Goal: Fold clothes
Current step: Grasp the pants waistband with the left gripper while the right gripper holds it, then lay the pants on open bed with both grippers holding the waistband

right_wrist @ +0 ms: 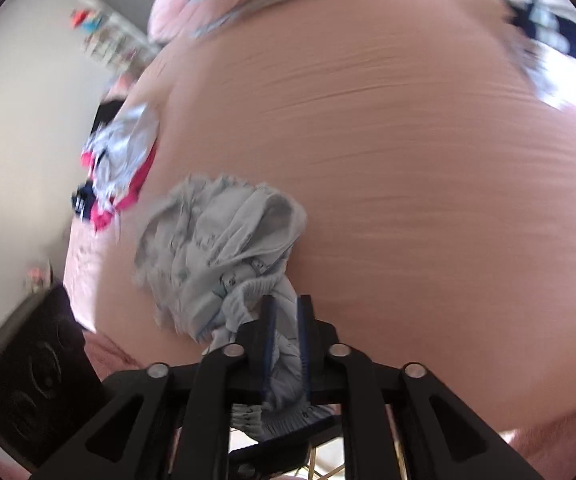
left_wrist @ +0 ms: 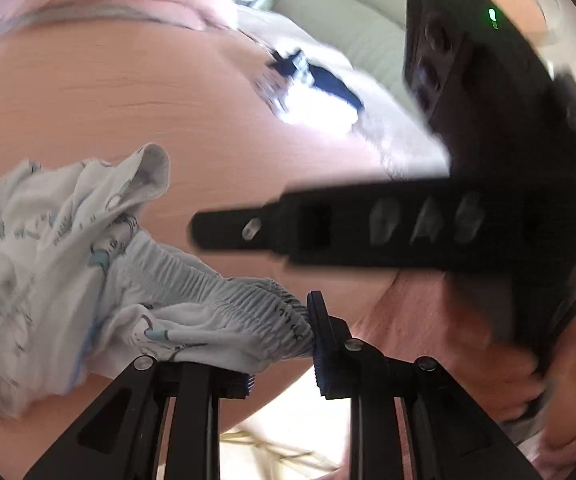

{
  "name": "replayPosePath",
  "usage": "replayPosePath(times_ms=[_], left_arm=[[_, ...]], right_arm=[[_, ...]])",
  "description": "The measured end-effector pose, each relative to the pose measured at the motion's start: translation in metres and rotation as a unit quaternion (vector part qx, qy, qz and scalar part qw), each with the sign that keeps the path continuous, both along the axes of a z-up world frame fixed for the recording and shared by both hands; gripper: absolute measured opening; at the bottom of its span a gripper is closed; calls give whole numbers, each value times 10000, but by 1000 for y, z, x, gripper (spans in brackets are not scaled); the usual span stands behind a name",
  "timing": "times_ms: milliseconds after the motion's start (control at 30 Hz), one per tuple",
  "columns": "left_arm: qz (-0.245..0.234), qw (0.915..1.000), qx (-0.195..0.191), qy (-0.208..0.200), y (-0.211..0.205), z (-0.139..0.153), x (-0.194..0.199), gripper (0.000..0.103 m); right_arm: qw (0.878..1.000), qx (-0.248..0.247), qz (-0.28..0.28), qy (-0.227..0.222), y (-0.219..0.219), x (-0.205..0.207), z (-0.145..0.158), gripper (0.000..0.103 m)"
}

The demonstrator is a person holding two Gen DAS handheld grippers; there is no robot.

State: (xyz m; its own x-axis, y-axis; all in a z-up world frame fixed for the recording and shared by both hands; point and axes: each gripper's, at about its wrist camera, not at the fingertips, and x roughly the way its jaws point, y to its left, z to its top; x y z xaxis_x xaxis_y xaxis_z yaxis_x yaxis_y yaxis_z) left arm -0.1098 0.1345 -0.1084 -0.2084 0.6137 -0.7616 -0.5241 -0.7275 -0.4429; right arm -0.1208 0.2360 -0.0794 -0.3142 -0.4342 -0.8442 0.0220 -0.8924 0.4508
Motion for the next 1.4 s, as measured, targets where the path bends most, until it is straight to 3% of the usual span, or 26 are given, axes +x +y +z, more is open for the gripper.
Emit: replayPosePath(times_ms=[67, 167, 233, 300, 367, 467, 567, 600, 667, 800, 867, 900, 933, 967, 1000, 1100, 1233, 1400], left_arm=[[15, 9998, -153, -81, -2, -7, 16, 23], [900, 9957, -169, -148, -53, -5, 17, 33], [1642, 9863, -148, -76, -84, -2, 14, 55], [2303, 9730, -167, 1, -111, 0, 11, 64], [2351, 9713, -351, 38, -112, -7, 7, 64], [2196, 9752, -255, 70, -107, -6, 9, 64], [2514, 9652, 721, 47, -131, 2, 16, 64], [2617, 9622, 752, 60, -134, 2, 15, 64], [2770, 9604, 233, 203, -137, 0, 13, 64], [2252, 9736, -385, -14, -129, -22, 17, 63], [2072, 9757, -707, -26, -119, -36, 21, 48], [2002, 9750, -967, -7, -110, -42, 21, 26], [1964, 9732, -1192, 10, -104, -46, 20, 21], [1975, 9720, -1270, 41, -103, -46, 19, 19], [2045, 9707, -1262, 47, -105, -44, 16, 14], [2466, 9609, -1256, 132, -121, -36, 4, 10], [3023, 9359, -1719, 553, -158, -18, 2, 8], [3741, 9045, -1986, 496, -206, -17, -7, 8]], right_arm=[[9997, -3, -236, -29, 19, 12, -6, 26], [9994, 58, -298, -191, 27, 29, -23, 26], [9996, -59, -98, -264, 23, 35, -33, 32], [9988, -315, 75, -354, 19, 38, -43, 50], [9968, -617, 176, -478, 7, 37, -52, 53], [9934, -1039, 207, -438, -13, 31, -52, 53], [9937, -1104, -2, -204, -16, 26, -38, 57], [9943, -1054, -122, -125, -13, 27, -33, 63], [9947, -992, -260, -65, -9, 27, -33, 66], [9969, -668, -150, -387, -9, 27, -56, 66], [9972, -605, -60, -432, -13, 30, -67, 66], [9980, -466, 1, -416, -20, 31, -70, 61], [9991, -208, 110, -351, -29, 30, -70, 51], [9993, 67, 226, -278, -37, 29, -69, 31], [9986, 341, 342, -205, -45, 29, -67, 27], [9949, 891, 465, 11, -56, 30, -60, 21], [9884, 1430, 431, 282, -64, 30, -47, 21], [9876, 1477, 453, 266, -67, 26, -42, 21]])
